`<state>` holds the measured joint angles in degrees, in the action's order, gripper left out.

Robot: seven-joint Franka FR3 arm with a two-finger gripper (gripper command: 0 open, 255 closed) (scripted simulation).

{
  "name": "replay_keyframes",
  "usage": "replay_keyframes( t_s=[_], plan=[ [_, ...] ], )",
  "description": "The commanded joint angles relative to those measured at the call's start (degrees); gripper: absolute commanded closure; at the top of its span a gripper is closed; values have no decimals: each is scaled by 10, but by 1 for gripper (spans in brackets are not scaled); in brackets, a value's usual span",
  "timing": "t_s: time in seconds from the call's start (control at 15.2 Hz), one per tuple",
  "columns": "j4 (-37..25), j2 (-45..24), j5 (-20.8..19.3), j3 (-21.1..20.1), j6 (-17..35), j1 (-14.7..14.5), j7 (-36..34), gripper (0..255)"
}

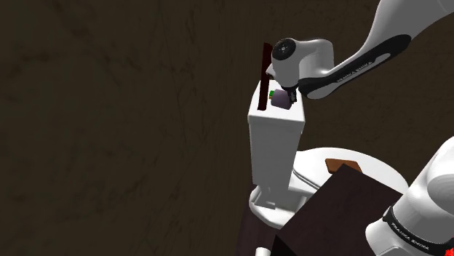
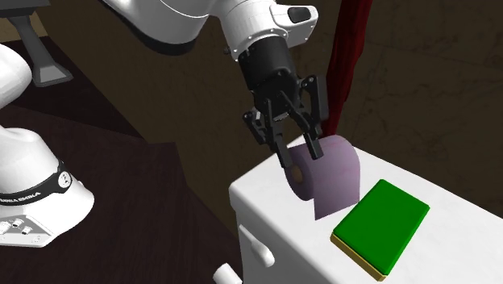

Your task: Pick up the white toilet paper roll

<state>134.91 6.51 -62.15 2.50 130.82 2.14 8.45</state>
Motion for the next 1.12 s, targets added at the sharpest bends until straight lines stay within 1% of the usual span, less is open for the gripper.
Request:
replay_keyframes(
  t_s=[0.0, 0.86, 1.06],
  plan=[
    [2, 1, 6, -1, -3, -1, 7, 255],
    [-35, 53, 65, -3, -58, -10, 95, 255],
    [-40, 56, 70, -3, -63, -11, 103, 255]
  ],
)
